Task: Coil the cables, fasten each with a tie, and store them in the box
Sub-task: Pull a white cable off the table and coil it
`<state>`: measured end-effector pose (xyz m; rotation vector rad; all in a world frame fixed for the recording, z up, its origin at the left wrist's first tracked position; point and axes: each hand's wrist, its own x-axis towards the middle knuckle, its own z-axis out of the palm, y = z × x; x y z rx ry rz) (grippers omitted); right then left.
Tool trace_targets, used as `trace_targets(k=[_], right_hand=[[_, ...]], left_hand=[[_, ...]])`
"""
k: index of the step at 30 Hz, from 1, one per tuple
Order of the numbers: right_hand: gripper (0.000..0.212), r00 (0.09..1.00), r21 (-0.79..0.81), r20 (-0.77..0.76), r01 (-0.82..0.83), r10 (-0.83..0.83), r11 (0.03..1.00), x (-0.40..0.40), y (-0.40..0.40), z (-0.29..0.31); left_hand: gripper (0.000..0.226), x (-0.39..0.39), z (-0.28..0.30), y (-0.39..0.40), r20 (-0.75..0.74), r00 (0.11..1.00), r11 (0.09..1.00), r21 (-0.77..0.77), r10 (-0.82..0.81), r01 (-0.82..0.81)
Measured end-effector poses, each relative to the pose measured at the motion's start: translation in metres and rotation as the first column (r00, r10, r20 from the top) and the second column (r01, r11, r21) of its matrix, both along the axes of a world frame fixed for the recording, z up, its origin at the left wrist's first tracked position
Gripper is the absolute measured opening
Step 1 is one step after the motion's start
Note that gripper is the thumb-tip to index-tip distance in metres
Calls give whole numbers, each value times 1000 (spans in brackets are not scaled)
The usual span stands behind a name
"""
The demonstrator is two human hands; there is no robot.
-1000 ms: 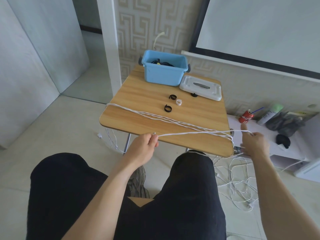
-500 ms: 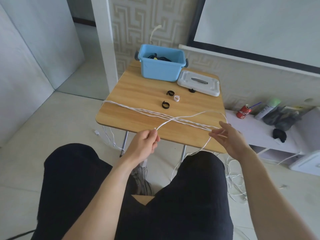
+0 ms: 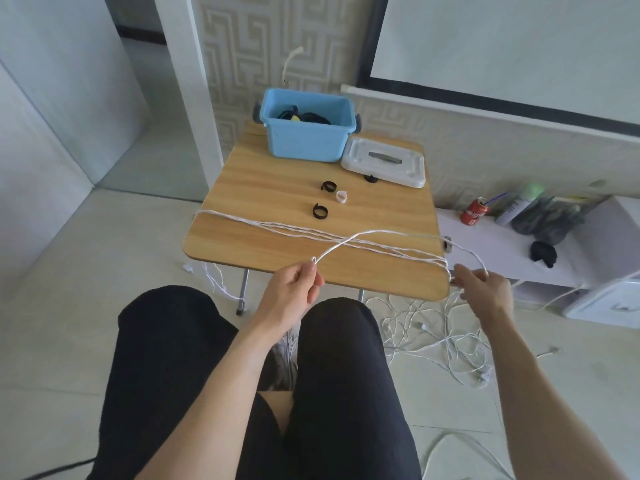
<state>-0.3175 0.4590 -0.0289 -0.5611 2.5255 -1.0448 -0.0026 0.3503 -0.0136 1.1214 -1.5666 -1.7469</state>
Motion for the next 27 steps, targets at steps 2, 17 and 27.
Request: trace_targets(k=[2, 17, 27], right_hand=[[30, 999, 182, 40, -44, 37, 982, -11, -2, -2], [14, 605, -401, 61, -713, 794, 575, 146, -44, 44], [6, 710, -489, 118, -567, 694, 663, 143, -46, 38]], left_hand=[[41, 2, 3, -2, -32, 999, 999, 26, -41, 42], [44, 9, 17, 9, -455, 890, 848, 473, 4, 238], [37, 24, 14, 2, -473, 876, 846, 425, -95, 322]])
